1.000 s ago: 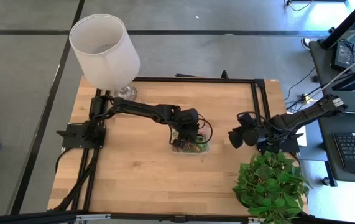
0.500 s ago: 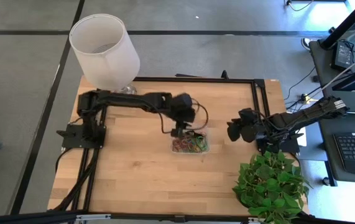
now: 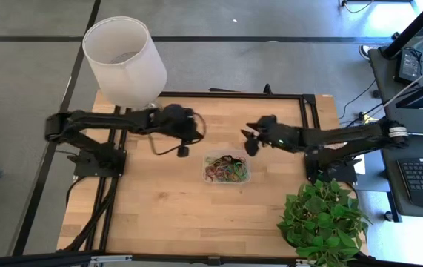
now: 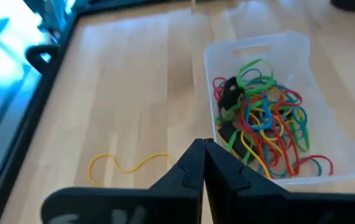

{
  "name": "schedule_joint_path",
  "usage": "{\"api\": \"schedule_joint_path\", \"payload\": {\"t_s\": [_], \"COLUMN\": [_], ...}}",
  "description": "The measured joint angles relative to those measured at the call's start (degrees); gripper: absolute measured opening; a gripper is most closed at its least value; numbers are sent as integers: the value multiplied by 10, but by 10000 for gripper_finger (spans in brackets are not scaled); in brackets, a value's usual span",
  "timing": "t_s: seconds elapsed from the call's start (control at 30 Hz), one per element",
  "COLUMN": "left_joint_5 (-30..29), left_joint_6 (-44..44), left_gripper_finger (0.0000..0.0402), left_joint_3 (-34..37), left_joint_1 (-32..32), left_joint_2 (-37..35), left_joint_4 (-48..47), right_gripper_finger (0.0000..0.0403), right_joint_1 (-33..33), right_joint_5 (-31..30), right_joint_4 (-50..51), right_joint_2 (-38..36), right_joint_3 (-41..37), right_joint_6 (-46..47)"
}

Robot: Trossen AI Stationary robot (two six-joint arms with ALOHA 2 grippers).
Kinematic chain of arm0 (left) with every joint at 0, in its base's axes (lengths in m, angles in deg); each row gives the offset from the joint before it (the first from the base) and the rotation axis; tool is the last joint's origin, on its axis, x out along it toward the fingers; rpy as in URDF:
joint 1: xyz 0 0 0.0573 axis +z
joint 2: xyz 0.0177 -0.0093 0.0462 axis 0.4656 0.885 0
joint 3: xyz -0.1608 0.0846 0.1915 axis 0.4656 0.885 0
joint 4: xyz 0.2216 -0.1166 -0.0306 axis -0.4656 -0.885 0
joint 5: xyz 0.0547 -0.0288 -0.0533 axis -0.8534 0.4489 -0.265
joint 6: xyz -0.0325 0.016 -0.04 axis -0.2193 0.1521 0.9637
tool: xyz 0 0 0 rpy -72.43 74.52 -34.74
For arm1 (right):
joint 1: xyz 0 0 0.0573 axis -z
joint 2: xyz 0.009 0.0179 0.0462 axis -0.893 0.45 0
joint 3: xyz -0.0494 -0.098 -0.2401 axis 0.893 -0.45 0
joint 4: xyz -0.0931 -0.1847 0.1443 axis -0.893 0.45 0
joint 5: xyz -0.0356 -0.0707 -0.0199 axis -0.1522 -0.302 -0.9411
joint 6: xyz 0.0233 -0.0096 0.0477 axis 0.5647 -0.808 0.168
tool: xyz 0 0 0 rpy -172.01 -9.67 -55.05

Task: Pick and place rubber bands into bin
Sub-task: Put the yellow rubber band into the transparent bin

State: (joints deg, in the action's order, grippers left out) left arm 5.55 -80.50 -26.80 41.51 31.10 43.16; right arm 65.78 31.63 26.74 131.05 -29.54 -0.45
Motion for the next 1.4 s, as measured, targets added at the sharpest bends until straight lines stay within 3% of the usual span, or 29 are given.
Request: {"api": "schedule_joint_path", "payload": {"t_s": [0.17,0.33,0.6,0.7,0.8,1.3,1.4], "left_joint_5": [-3,-5,-27,-31,-40,-196,-201], "left_joint_6": [4,8,72,84,104,167,163], "left_gripper_finger": [2,2,1,2,1,2,2], "left_joint_3": [125,230,357,385,406,486,502], "left_joint_1": [1,3,0,-3,-9,-121,-124], "left_joint_2": [-102,-180,-298,-340,-376,-493,-531], "left_joint_4": [74,152,268,268,268,267,269], "right_gripper_finger": [224,240,240,240,240,239,239], "right_joint_1": [58,96,124,136,155,197,196], "right_joint_5": [40,60,81,133,181,238,238], "right_joint_4": [-7,42,307,375,412,421,418], "right_joint_2": [123,258,444,493,531,585,585], "right_joint_3": [89,228,469,527,560,582,582], "right_joint_6": [-77,-101,-72,-80,-58,-28,-33]}}
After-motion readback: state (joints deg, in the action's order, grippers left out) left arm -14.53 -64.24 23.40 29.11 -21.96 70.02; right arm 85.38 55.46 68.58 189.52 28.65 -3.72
